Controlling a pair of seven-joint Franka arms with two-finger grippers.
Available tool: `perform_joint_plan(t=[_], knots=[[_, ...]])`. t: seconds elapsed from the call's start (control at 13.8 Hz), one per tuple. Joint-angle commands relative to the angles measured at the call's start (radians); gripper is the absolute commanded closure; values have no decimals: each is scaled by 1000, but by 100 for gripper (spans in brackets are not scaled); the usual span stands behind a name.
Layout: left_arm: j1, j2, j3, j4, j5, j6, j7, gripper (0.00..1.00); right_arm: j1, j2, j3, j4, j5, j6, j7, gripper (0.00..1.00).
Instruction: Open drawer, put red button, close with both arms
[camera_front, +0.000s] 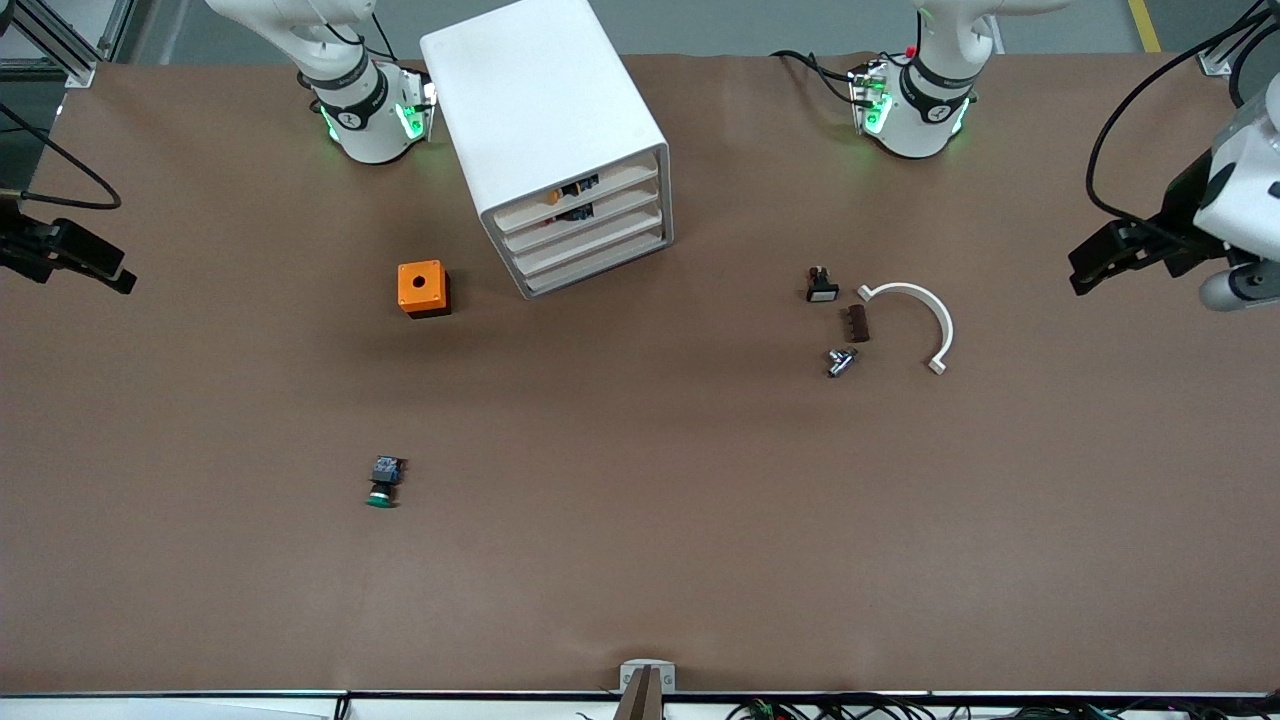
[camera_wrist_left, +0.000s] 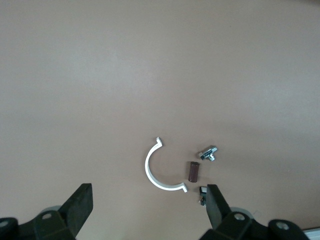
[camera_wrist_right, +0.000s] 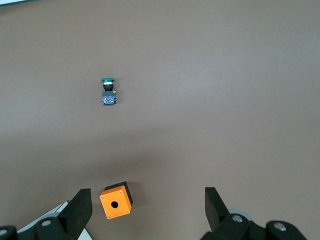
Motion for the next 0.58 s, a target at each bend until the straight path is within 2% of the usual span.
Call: perform_joint_plan(t=[0.0,0.51], knots=[[51,-76,-9,-84,-53,4,56,0,-16,-13,14,2,-12,-3,-9,0],[56,-157,-18,-167,-61,7,67,0,-16,-13,12,2,-12,-3,-9,0]])
